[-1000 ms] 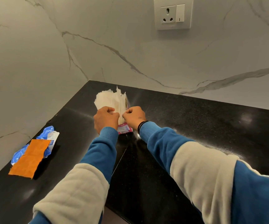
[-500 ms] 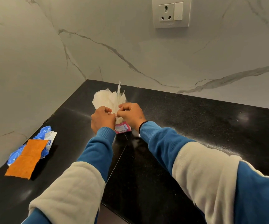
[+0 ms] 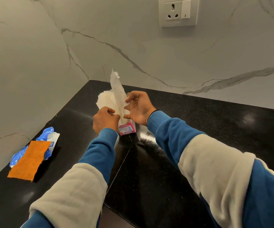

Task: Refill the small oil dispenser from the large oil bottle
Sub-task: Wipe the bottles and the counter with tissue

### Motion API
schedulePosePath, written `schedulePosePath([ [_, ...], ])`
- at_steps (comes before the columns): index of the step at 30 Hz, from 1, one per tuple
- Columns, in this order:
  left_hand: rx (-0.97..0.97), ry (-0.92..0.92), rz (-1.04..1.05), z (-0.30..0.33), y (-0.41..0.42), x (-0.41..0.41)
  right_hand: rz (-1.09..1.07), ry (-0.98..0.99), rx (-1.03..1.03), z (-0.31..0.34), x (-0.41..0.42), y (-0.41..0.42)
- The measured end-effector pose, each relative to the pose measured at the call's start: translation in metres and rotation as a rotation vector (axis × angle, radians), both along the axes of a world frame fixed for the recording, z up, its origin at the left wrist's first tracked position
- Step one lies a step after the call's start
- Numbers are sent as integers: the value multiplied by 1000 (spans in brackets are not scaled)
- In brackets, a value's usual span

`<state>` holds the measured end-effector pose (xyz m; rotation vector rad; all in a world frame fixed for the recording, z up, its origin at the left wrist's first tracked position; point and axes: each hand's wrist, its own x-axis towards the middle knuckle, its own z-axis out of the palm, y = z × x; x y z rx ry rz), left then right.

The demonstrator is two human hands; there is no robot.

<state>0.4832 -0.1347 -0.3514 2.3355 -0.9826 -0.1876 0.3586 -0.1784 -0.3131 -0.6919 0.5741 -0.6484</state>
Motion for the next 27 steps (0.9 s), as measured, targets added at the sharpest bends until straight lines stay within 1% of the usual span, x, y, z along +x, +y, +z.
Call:
schedulePosePath([
  [5,-36,21,20,2,1,2,-93,-14,19,3,-4,-7],
  [8,-68,46,33,5,4,1,-148,-133,98,7,-10,-7],
  [10,-90,67,38,7,8,0,-174,-175,144,13,-15,-3],
  [13,-229,94,88,12,16,-8,-195,-231,181,19,-27,3],
  [15,-359,165,133,19,24,-20,-208,-271,200,22,-36,9],
  [17,-439,317,152,26,32,-35,-225,-293,200,26,-45,16],
  [19,-457,525,143,31,36,-51,-231,-287,175,30,-56,25],
  [23,-434,1093,121,44,44,-84,-293,-320,185,37,-84,40],
  [25,-419,1355,12,47,47,-95,-354,-293,191,36,-96,44],
  [27,-452,1546,-110,50,50,-105,-412,-238,170,37,-109,51],
])
